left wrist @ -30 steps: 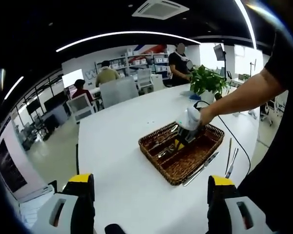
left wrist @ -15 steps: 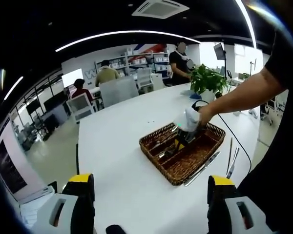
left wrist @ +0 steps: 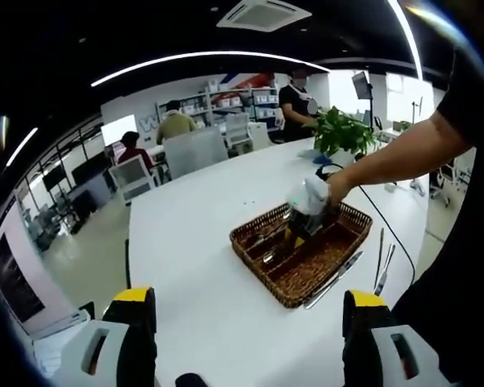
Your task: Arrange the knives, forks, and spoons in their matching storage slots by inserting each utensil handle-first until every utensil is classified and aligned in the correct compartment
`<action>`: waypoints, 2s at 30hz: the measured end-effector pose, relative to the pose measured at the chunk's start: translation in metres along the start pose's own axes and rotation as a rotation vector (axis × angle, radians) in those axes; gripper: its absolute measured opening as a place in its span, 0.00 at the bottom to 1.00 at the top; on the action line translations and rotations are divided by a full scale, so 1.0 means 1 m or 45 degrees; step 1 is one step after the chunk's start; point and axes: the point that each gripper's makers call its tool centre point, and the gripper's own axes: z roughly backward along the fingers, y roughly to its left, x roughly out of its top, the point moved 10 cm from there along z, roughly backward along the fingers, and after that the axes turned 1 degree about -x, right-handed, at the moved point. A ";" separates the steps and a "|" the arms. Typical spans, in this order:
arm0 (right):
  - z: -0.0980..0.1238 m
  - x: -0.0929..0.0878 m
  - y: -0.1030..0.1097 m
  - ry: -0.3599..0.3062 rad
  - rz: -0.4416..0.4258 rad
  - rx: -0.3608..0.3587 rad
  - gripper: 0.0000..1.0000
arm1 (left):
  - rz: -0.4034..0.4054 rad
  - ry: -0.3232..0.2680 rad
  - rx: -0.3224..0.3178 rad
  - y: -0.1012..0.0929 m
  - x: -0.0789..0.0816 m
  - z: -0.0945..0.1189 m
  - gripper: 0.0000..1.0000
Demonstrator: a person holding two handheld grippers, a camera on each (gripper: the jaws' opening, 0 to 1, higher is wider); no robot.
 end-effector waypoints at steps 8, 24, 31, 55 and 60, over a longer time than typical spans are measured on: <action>0.045 0.004 -0.006 -0.172 -0.143 -0.099 0.27 | -0.019 -0.022 -0.016 0.000 0.006 -0.005 1.00; 0.134 -0.015 0.011 -0.334 -0.363 -0.307 0.81 | -0.033 -0.116 -0.110 -0.009 0.030 -0.026 1.00; 0.169 -0.028 0.024 -0.414 -0.448 -0.428 0.89 | -0.035 -0.162 -0.141 -0.016 0.042 -0.032 1.00; 0.258 -0.088 0.121 -0.640 -0.678 -0.752 0.99 | -0.102 -0.280 -0.214 -0.042 0.055 -0.029 1.00; 0.274 -0.102 0.152 -0.662 -0.773 -0.813 0.99 | -0.120 -0.289 -0.209 -0.049 0.051 -0.026 1.00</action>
